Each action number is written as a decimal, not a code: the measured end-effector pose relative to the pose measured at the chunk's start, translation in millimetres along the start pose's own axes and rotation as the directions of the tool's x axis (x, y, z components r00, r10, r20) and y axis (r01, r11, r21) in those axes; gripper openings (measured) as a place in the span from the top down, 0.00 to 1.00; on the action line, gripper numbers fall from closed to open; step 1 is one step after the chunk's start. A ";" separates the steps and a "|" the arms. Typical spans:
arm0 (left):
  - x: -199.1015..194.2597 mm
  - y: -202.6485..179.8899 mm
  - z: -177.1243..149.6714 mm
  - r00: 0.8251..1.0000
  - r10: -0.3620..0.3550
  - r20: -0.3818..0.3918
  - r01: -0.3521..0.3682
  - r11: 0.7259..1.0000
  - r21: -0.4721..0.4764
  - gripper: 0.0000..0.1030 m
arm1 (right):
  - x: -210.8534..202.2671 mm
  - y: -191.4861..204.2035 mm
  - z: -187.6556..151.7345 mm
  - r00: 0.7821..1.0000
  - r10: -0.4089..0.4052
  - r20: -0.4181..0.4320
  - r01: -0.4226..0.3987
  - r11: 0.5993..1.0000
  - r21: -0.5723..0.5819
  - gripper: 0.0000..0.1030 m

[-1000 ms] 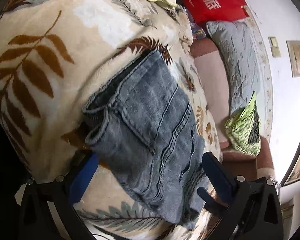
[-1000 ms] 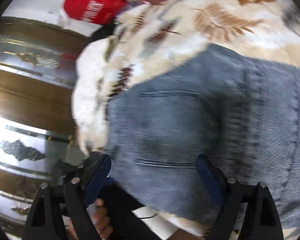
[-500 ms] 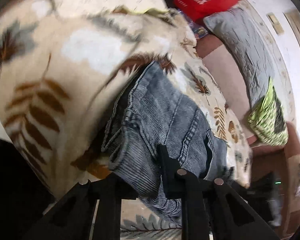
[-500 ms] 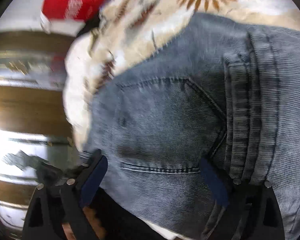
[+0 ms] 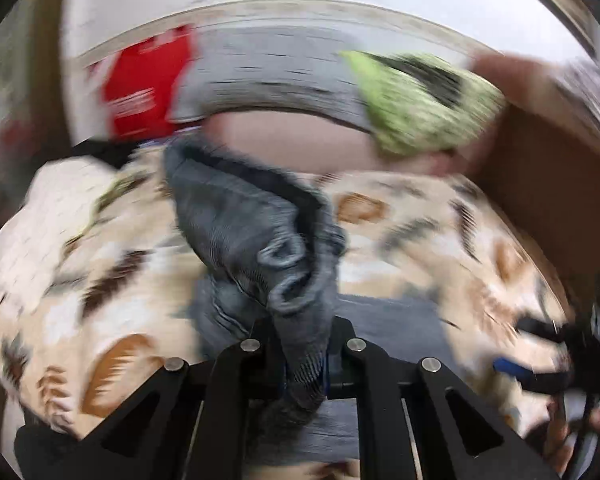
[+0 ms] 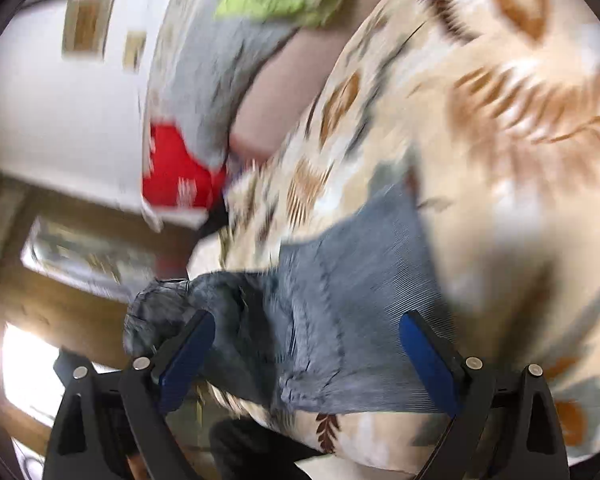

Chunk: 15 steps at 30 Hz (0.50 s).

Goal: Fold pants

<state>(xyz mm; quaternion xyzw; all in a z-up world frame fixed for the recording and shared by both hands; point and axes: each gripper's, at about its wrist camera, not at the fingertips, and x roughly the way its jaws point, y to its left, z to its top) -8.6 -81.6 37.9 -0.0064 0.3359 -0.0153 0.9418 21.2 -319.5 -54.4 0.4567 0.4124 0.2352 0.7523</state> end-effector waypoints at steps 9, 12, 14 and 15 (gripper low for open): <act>89.9 -94.9 -79.1 0.938 -0.084 -0.337 0.166 0.961 0.223 0.64 | -41.0 -54.0 17.0 0.997 -0.021 0.078 0.010 0.991 0.137 0.07; 53.3 -80.5 -60.2 0.920 -0.231 -0.317 0.294 0.941 0.167 0.33 | -39.1 -54.0 16.0 0.996 -0.033 0.087 0.021 0.991 0.133 0.07; 22.3 -63.3 -50.1 0.942 -0.252 -0.220 0.292 0.940 0.177 0.31 | -35.4 -42.9 14.8 0.997 -0.012 0.075 0.003 0.993 0.116 0.07; 15.4 -55.3 -46.4 0.949 -0.251 -0.190 0.284 0.943 0.172 0.29 | -28.0 -37.7 12.9 0.997 0.014 0.070 -0.021 0.995 0.102 0.07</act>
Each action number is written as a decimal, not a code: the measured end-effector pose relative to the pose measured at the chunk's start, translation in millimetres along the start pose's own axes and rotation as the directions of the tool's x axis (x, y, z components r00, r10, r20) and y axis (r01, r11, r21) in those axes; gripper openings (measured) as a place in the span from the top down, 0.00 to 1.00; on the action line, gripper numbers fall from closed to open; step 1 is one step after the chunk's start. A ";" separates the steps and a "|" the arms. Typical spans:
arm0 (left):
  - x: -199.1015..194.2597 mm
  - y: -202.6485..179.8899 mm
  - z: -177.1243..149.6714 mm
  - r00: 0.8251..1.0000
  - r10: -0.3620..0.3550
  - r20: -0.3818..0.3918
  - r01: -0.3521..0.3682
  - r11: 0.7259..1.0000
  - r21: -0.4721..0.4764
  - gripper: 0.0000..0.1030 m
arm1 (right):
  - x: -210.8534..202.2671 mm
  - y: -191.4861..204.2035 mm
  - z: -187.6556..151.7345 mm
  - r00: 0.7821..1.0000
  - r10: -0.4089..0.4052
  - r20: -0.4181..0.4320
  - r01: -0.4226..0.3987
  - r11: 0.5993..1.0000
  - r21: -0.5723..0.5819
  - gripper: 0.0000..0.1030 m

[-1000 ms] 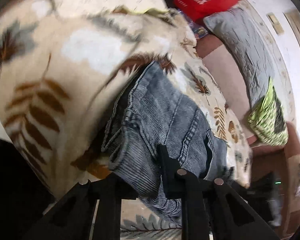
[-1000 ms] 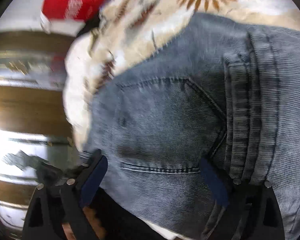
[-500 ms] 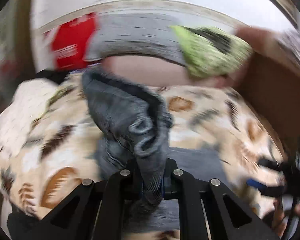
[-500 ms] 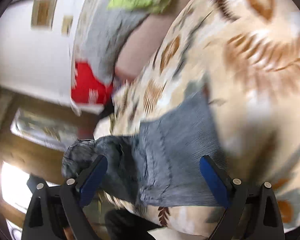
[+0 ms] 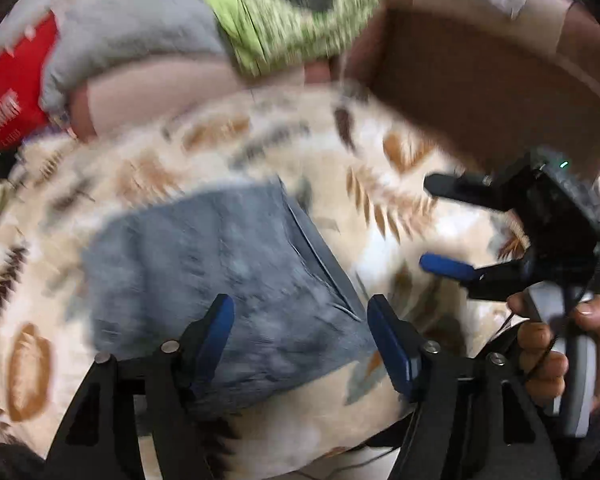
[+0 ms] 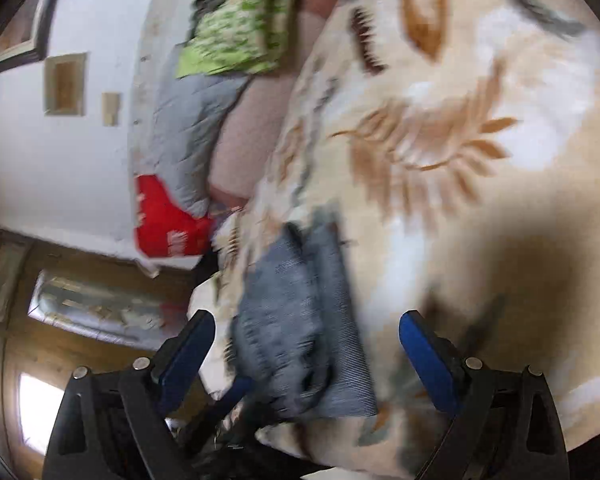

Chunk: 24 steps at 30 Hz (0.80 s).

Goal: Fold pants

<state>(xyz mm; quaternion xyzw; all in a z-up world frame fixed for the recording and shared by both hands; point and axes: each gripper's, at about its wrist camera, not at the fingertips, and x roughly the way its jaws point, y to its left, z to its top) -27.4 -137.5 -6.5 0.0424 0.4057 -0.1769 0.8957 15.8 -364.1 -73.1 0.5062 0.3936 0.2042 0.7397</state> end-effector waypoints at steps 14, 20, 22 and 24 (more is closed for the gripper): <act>-7.3 148.2 -27.1 0.982 0.189 -0.003 -0.176 0.910 -0.376 0.25 | 63.1 6.8 -55.9 0.976 -0.078 -0.201 0.099 0.990 0.098 0.23; 19.8 145.5 -37.5 0.986 0.161 -0.051 -0.169 0.910 -0.378 0.25 | 60.3 65.2 -52.0 0.974 -0.106 -0.199 0.103 0.994 -0.026 0.19; 23.6 146.0 -40.5 0.985 0.163 -0.054 -0.171 0.907 -0.384 0.23 | 77.0 48.4 -54.8 0.960 -0.161 -0.230 0.172 0.985 0.026 0.19; 24.0 146.8 -41.3 0.985 0.168 -0.048 -0.173 0.906 -0.387 0.19 | 89.5 28.4 -56.2 0.950 -0.175 -0.260 0.204 0.975 0.086 0.19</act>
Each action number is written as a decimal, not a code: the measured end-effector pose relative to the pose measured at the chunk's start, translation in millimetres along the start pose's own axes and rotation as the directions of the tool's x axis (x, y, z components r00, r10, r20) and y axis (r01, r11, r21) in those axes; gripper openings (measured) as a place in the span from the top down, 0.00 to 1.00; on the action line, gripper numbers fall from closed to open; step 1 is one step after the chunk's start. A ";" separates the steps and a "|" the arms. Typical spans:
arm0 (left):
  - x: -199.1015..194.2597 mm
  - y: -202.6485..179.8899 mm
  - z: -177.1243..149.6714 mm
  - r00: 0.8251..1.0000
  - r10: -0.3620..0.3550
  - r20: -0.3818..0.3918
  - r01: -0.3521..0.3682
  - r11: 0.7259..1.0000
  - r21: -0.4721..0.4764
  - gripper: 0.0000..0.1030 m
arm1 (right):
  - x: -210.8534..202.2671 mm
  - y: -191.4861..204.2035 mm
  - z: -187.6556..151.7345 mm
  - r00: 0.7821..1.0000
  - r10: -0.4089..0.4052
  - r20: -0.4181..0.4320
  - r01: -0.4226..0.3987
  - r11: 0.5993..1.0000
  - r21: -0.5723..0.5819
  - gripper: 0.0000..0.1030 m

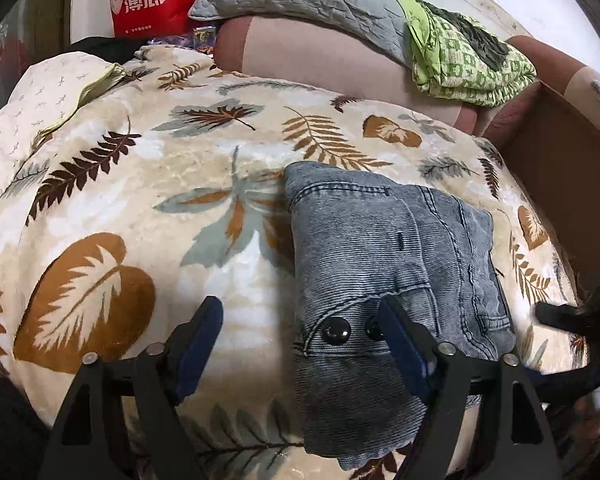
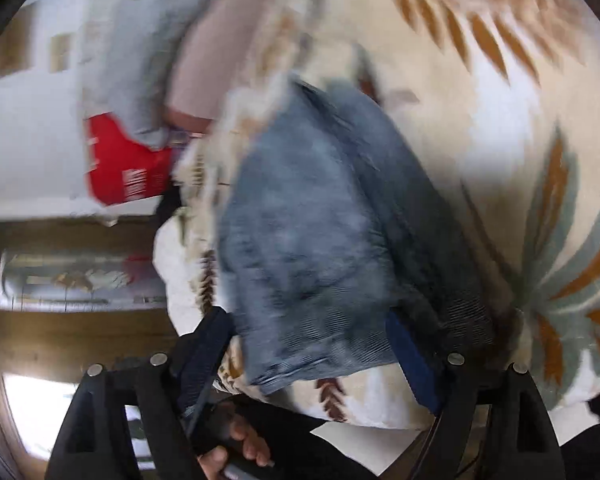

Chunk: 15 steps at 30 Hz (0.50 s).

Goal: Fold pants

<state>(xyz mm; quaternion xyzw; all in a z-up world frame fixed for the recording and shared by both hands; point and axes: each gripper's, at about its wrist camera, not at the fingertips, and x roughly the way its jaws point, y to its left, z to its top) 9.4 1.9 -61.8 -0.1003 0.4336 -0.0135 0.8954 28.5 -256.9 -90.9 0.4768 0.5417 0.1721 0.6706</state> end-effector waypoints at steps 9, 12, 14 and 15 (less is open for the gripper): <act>6.5 -3.0 -0.9 1.000 0.006 -0.022 -0.005 1.000 0.025 0.16 | 9.2 -20.3 19.0 0.998 -0.032 0.056 0.029 0.998 0.051 0.77; 2.9 -5.9 0.6 0.999 0.022 -0.024 -0.021 0.999 0.042 0.16 | -0.1 -13.3 12.1 0.995 -0.056 0.082 0.059 0.998 -0.033 0.88; -6.4 -5.9 4.6 0.999 0.040 -0.005 -0.040 0.999 0.032 0.16 | -16.8 10.8 1.1 0.987 -0.080 0.143 0.100 0.985 -0.142 0.88; -11.6 -5.3 6.4 0.999 0.040 0.010 -0.040 0.999 0.024 0.16 | -25.4 19.5 -3.7 0.982 -0.087 0.169 0.118 0.976 -0.183 0.88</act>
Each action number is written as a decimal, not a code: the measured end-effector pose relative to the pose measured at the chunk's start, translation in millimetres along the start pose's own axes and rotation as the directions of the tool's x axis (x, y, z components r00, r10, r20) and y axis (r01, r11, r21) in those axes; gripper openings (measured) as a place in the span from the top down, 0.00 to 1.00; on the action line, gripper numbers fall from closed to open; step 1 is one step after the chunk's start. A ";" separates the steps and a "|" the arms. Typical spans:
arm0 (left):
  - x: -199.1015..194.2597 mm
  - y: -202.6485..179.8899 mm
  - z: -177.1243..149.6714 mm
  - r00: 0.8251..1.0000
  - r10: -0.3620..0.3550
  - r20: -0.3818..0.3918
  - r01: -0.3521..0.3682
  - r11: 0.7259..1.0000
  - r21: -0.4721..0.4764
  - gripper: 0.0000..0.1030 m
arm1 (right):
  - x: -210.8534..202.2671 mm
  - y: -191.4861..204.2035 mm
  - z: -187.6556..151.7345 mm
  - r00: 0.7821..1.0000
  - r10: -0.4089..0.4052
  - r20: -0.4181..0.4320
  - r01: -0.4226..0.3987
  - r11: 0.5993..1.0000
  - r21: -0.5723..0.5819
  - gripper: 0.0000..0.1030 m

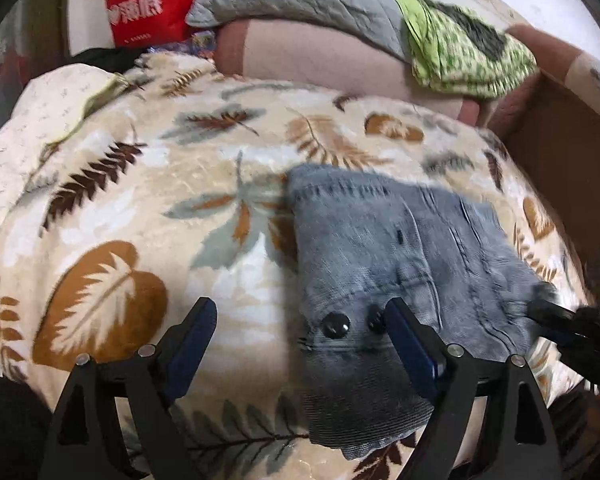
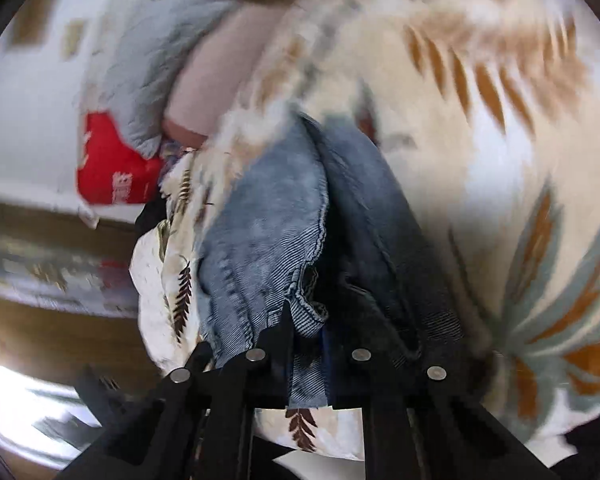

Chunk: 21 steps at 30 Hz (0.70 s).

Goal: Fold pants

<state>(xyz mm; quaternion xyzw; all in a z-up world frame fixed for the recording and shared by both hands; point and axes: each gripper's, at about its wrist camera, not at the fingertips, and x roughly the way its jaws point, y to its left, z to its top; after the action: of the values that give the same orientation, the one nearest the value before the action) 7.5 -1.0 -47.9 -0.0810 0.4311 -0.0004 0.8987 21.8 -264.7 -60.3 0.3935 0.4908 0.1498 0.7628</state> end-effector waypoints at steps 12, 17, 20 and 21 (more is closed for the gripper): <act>33.1 -27.9 -22.1 0.994 0.092 -0.055 -0.083 0.987 0.137 0.15 | -0.5 -15.4 -18.9 0.987 -0.157 -0.039 0.151 0.981 -0.121 0.80; 33.9 -27.6 -23.7 0.995 0.085 -0.042 -0.078 0.985 0.156 0.15 | -38.1 28.6 5.4 0.986 -0.144 0.083 0.157 0.971 -0.179 0.72; 34.1 -27.0 -24.8 0.996 0.074 -0.039 -0.067 0.986 0.153 0.15 | -27.7 67.4 33.7 0.997 -0.038 0.067 0.054 0.969 -0.243 0.46; 33.7 -26.8 -25.4 0.997 0.072 -0.034 -0.066 0.986 0.154 0.15 | -17.2 79.9 45.3 0.998 0.002 0.059 0.014 0.967 -0.255 0.42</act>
<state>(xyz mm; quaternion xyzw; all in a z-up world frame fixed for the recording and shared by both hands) 10.7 -33.5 -85.7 0.0031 0.4500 -0.0040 0.8930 65.5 -244.2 19.7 0.2949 0.4461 0.1977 0.8215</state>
